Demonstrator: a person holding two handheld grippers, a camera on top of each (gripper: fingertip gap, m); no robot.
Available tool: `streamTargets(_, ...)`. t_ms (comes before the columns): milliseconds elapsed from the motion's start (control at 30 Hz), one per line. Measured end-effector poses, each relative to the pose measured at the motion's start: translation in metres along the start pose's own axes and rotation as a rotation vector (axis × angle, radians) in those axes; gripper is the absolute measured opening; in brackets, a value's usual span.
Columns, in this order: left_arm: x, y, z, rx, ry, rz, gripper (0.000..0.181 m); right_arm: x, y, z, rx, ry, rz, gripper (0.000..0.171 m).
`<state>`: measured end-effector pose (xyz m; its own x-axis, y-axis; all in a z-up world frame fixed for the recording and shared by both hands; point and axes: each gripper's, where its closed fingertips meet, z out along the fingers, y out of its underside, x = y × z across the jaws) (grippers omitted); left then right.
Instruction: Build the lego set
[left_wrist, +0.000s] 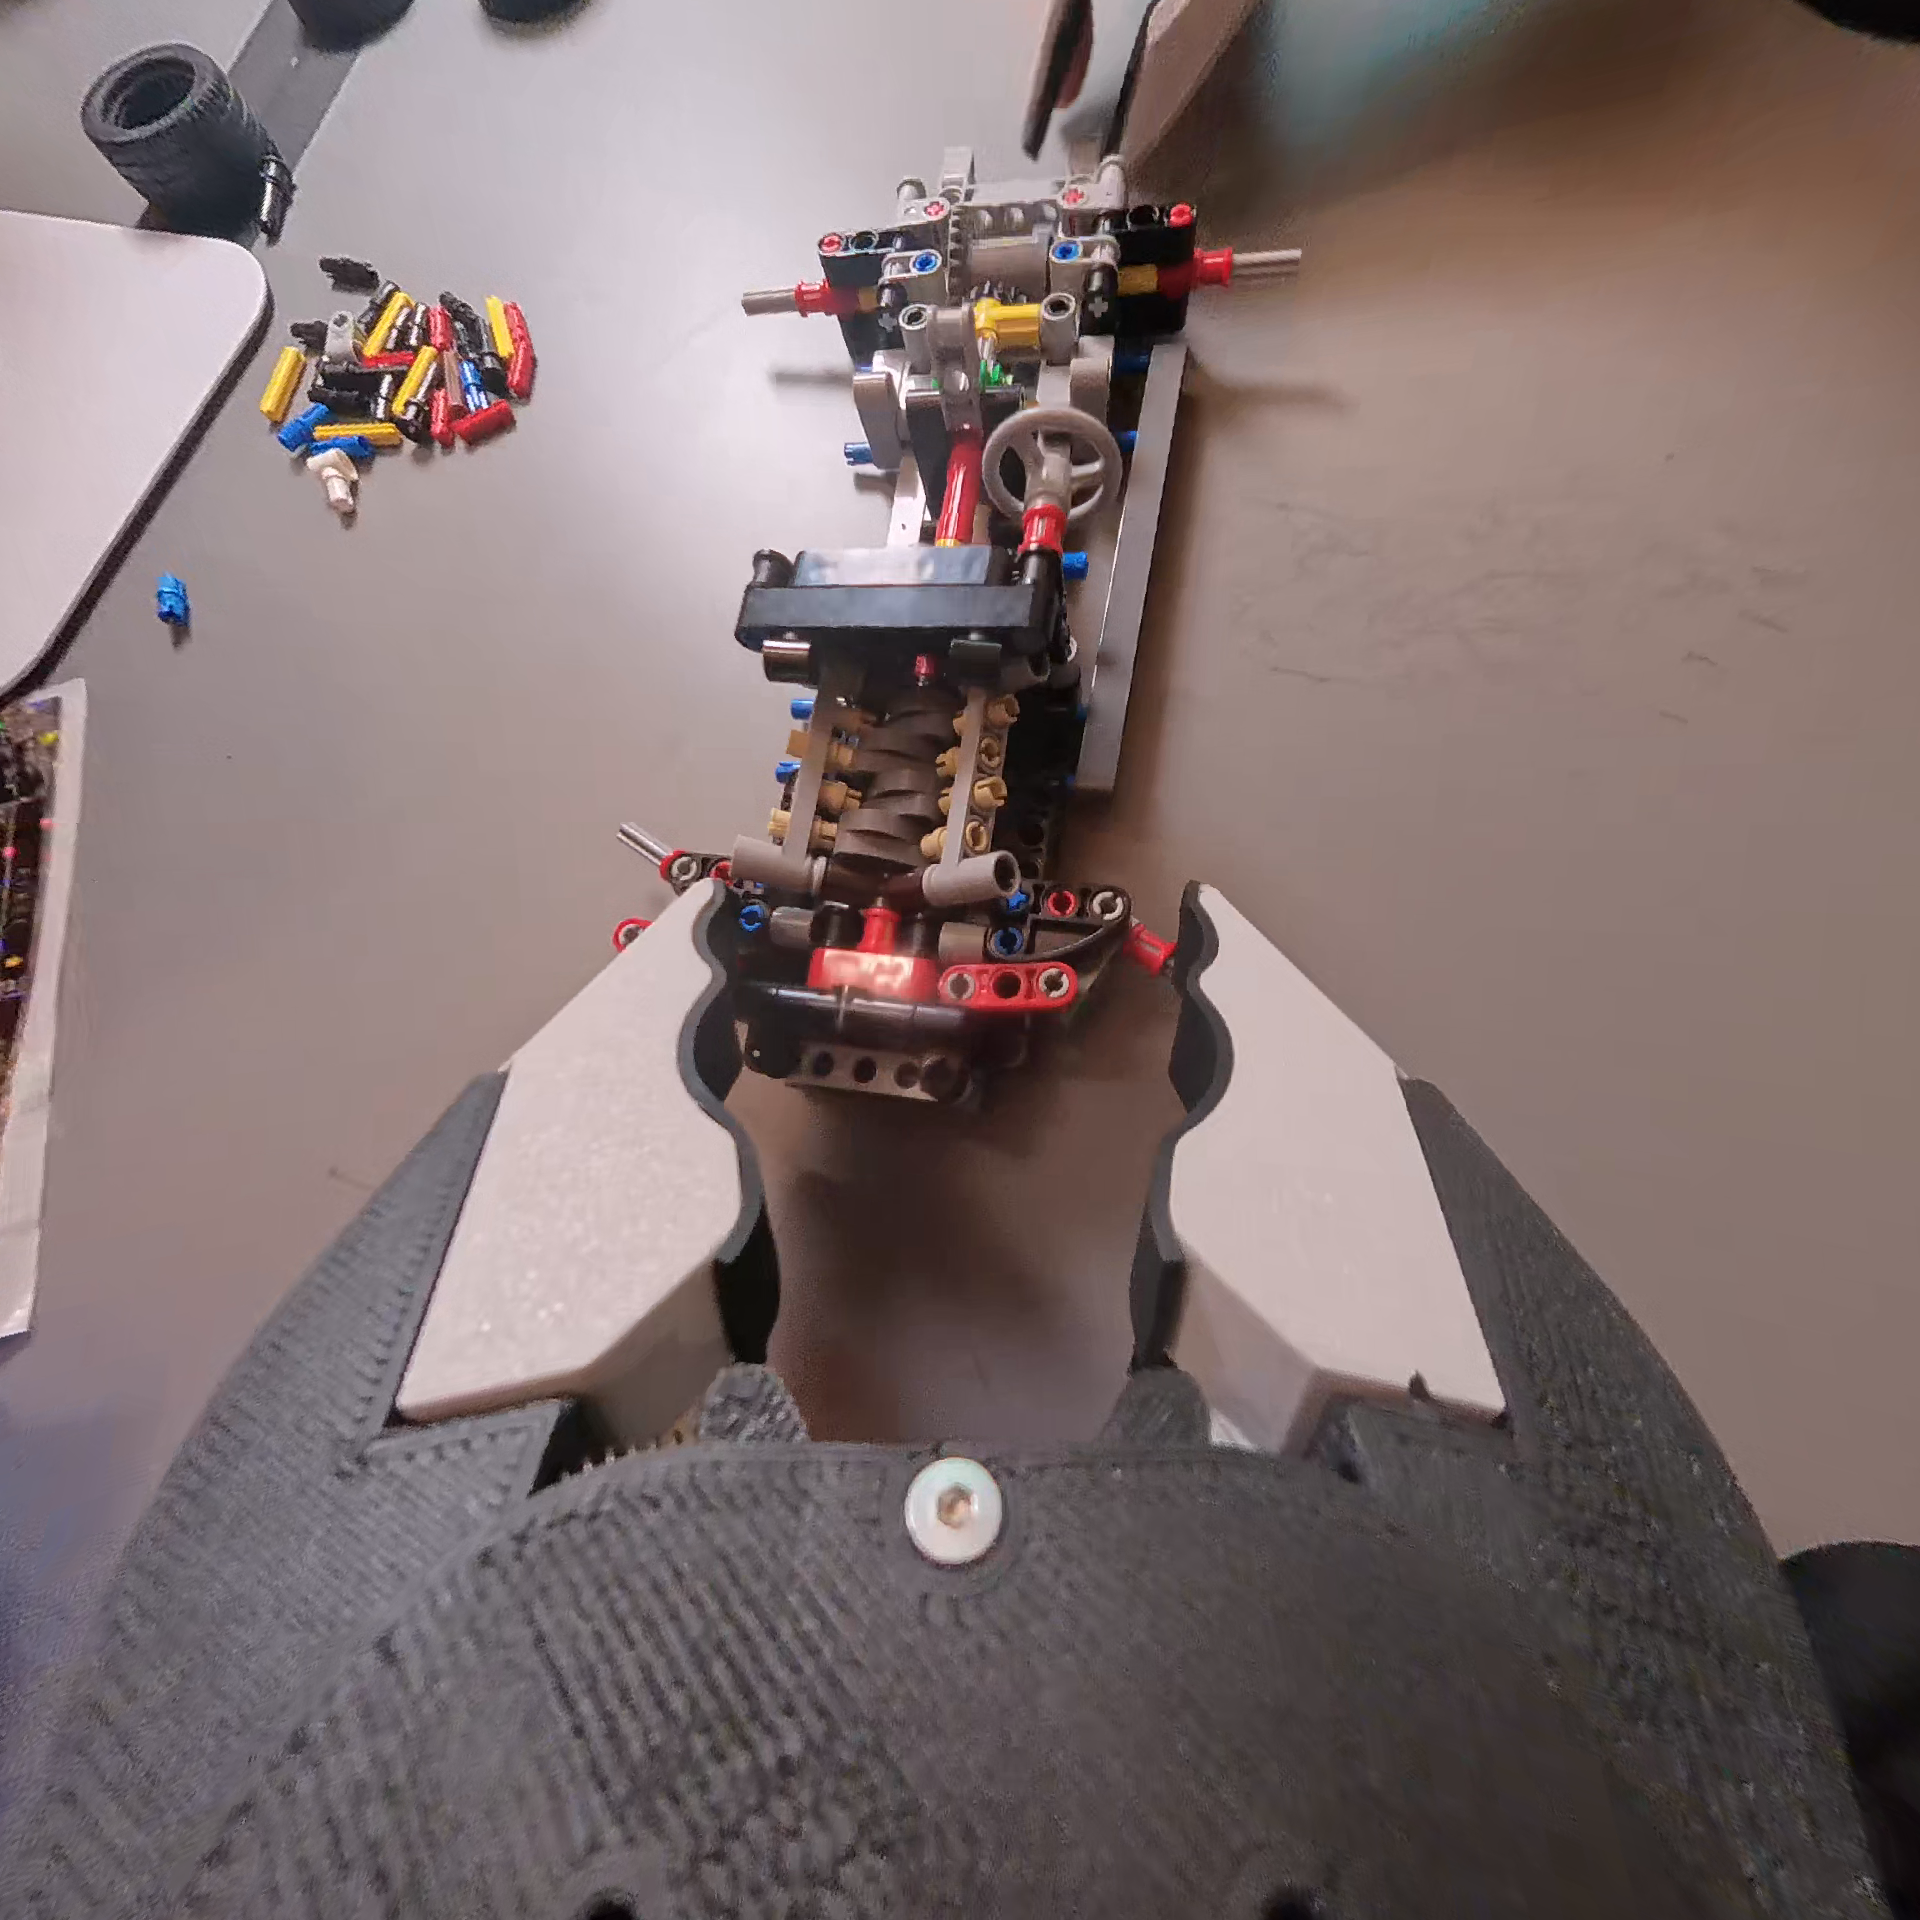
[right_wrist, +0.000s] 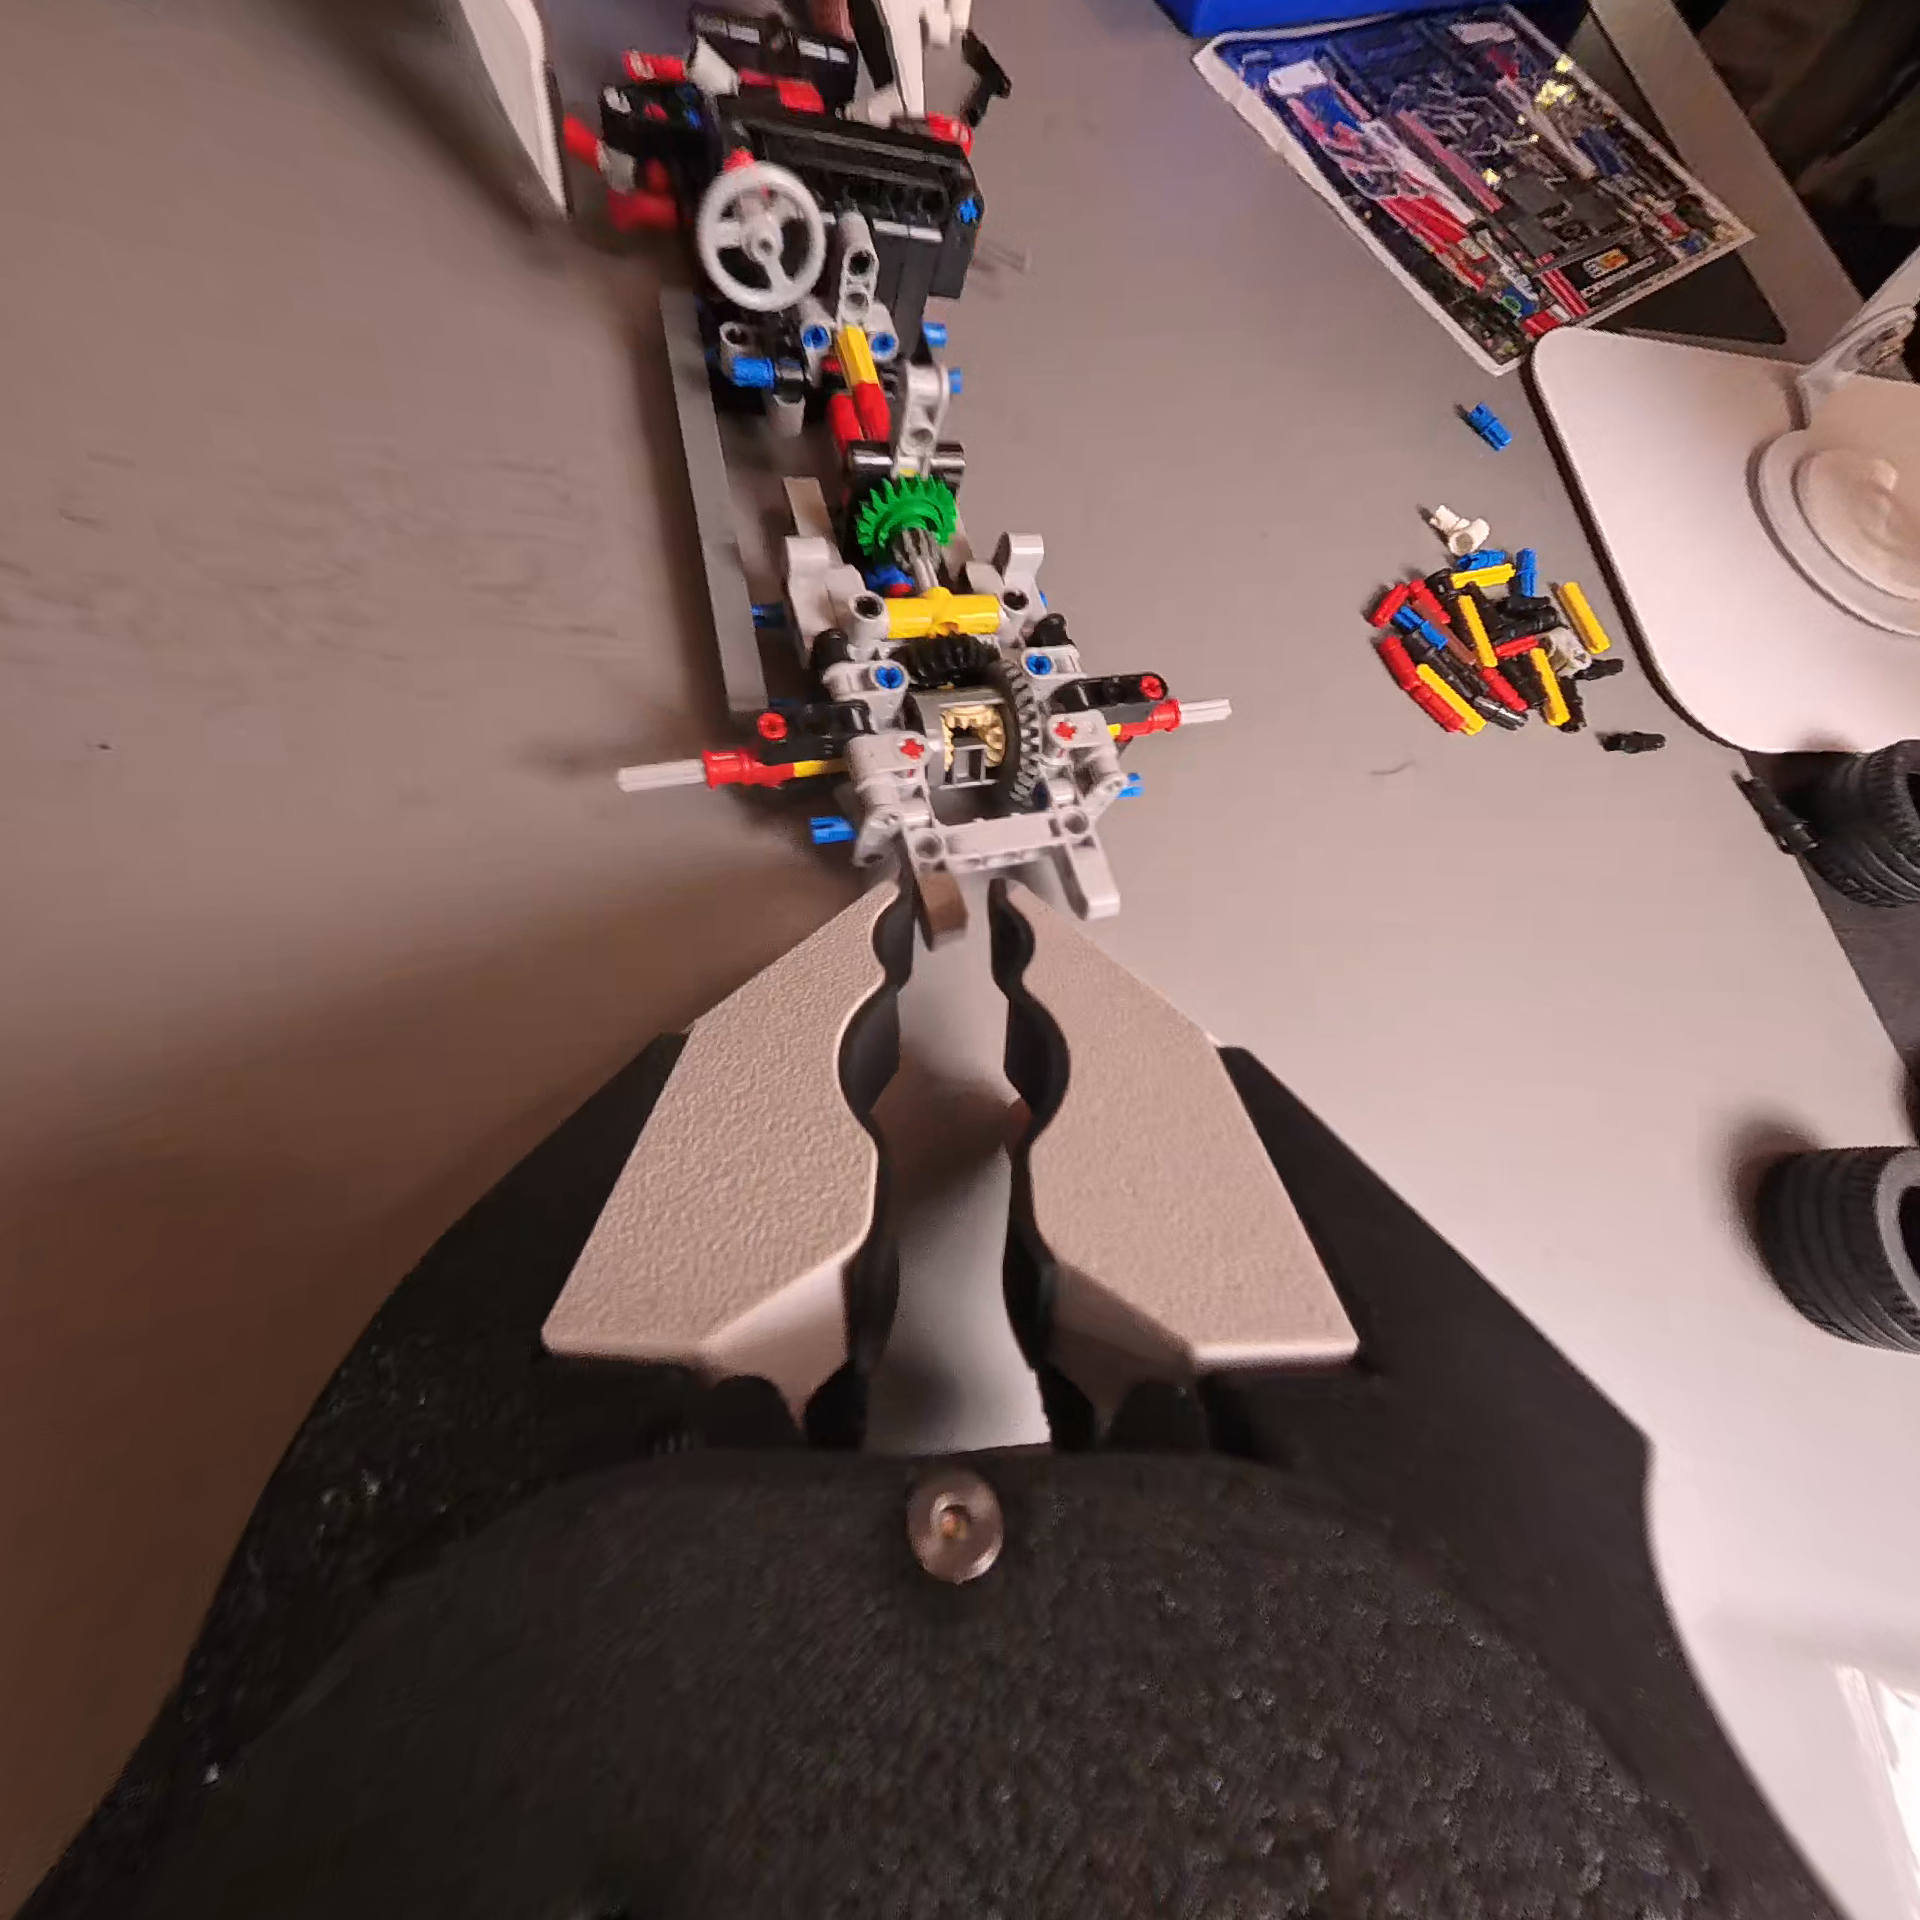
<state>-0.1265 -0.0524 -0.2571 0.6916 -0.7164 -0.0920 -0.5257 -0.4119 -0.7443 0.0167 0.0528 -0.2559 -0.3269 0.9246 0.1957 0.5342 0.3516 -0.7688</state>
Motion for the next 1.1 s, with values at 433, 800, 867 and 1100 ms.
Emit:
streamTargets(433,-0.01,-0.008,-0.001,0.057,0.11,-0.125,0.074,0.001,0.007,0.0,-0.097,0.1,-0.238,0.021)
streamTargets(800,-0.009,-0.016,-0.012,0.134,0.138,-0.133,0.078,-0.005,0.008,-0.002,-0.069,0.05,-0.159,0.009)
streamTargets(867,-0.007,-0.018,-0.02,0.162,0.143,-0.121,0.079,-0.007,0.009,-0.004,-0.053,0.006,-0.092,0.009)
streamTargets(1100,-0.003,-0.002,-0.02,0.102,0.03,0.036,0.081,-0.011,0.01,-0.011,-0.019,-0.152,0.092,0.007)
